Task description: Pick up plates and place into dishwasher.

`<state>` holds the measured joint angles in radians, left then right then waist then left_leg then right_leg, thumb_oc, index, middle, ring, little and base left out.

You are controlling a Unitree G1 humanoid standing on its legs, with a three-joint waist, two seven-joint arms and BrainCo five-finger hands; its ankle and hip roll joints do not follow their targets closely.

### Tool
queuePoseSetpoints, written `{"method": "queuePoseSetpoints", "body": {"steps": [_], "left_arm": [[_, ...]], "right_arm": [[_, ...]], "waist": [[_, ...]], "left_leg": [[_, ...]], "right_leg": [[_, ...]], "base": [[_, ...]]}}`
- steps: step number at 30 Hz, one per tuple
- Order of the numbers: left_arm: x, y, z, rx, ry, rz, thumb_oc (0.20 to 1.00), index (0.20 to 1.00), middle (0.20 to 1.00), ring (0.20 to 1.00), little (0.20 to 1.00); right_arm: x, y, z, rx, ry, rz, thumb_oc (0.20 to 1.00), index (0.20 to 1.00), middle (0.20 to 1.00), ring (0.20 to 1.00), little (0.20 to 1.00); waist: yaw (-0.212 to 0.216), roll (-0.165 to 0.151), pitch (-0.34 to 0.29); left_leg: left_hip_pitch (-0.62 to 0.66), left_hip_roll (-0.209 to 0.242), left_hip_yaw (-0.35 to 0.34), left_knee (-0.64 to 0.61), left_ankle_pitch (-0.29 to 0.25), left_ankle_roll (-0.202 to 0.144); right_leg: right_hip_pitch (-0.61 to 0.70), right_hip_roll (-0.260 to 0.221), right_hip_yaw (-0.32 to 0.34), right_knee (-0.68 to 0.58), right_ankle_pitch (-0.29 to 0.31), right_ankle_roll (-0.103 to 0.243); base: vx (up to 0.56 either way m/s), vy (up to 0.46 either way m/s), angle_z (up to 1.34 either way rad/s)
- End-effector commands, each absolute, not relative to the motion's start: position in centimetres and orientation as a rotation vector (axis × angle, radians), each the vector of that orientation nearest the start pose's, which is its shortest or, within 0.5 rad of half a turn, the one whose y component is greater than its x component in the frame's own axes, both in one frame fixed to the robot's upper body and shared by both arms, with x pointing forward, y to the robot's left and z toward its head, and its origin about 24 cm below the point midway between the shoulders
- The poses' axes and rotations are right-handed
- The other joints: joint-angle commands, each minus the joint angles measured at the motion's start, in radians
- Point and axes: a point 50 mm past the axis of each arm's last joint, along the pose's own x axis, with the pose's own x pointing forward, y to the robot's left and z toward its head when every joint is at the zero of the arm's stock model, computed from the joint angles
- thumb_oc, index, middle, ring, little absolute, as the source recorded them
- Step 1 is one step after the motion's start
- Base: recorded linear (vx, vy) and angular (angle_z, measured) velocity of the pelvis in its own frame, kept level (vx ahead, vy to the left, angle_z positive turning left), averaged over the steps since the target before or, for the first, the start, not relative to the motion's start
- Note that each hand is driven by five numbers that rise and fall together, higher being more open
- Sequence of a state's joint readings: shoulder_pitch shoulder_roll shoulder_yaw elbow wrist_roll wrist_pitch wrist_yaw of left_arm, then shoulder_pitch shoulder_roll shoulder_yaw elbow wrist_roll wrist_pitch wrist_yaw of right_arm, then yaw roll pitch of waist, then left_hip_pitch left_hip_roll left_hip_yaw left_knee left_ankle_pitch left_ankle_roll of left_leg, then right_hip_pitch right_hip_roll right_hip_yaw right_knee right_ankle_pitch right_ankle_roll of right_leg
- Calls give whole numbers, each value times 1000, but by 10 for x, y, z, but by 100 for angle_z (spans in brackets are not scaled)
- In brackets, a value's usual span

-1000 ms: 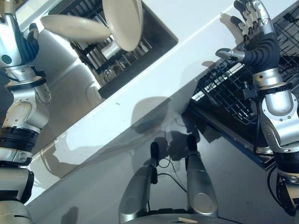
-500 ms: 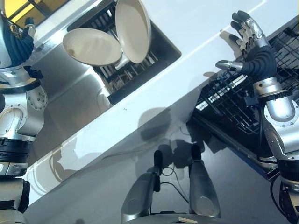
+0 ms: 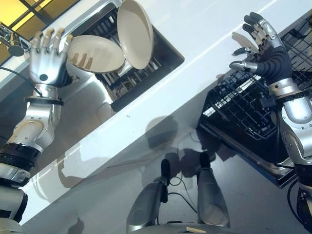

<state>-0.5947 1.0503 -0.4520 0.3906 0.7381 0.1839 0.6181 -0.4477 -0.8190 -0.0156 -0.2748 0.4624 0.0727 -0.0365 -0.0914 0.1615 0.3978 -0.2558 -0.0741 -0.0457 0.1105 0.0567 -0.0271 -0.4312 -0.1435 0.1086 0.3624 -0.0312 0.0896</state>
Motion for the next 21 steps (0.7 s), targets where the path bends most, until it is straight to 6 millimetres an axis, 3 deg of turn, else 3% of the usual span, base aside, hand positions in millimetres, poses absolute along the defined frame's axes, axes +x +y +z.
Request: {"method": "queuePoseSetpoints", "body": {"steps": [1,12,17,21], "left_arm": [[324,318,240,1915,-511,737,1000,1000,1000,1000,1000],[336,325,224,1919,-395,784,1000,1000,1000,1000,1000],[334,334,232,1902,-395,945,1000,1000,1000,1000,1000],[339,333,238,1925,-360,943,1000,1000,1000,1000,1000]], "right_arm": [[290,-231,244,-402,-462,110,1000,1000,1000,1000,1000],[295,-228,250,-445,-477,106,1000,1000,1000,1000,1000],[297,-228,251,-461,-477,95,1000,1000,1000,1000,1000],[298,-228,253,-474,-486,91,1000,1000,1000,1000,1000]], "waist": [[-31,-10,6],[-52,-9,65],[-57,-11,78],[-64,-9,84]], "left_leg": [[-8,-46,29,111,-63,16],[-69,-62,55,143,-43,19],[-84,-65,61,151,-40,19],[-95,-68,67,155,-38,20]], "right_leg": [[48,-9,0,-110,66,-20],[-19,-16,16,-85,95,-16],[-39,-22,24,-84,110,-11],[-54,-24,28,-78,116,-7]], "base": [[-1,100,-13],[3,86,-6],[25,66,-4],[15,55,0]]}}
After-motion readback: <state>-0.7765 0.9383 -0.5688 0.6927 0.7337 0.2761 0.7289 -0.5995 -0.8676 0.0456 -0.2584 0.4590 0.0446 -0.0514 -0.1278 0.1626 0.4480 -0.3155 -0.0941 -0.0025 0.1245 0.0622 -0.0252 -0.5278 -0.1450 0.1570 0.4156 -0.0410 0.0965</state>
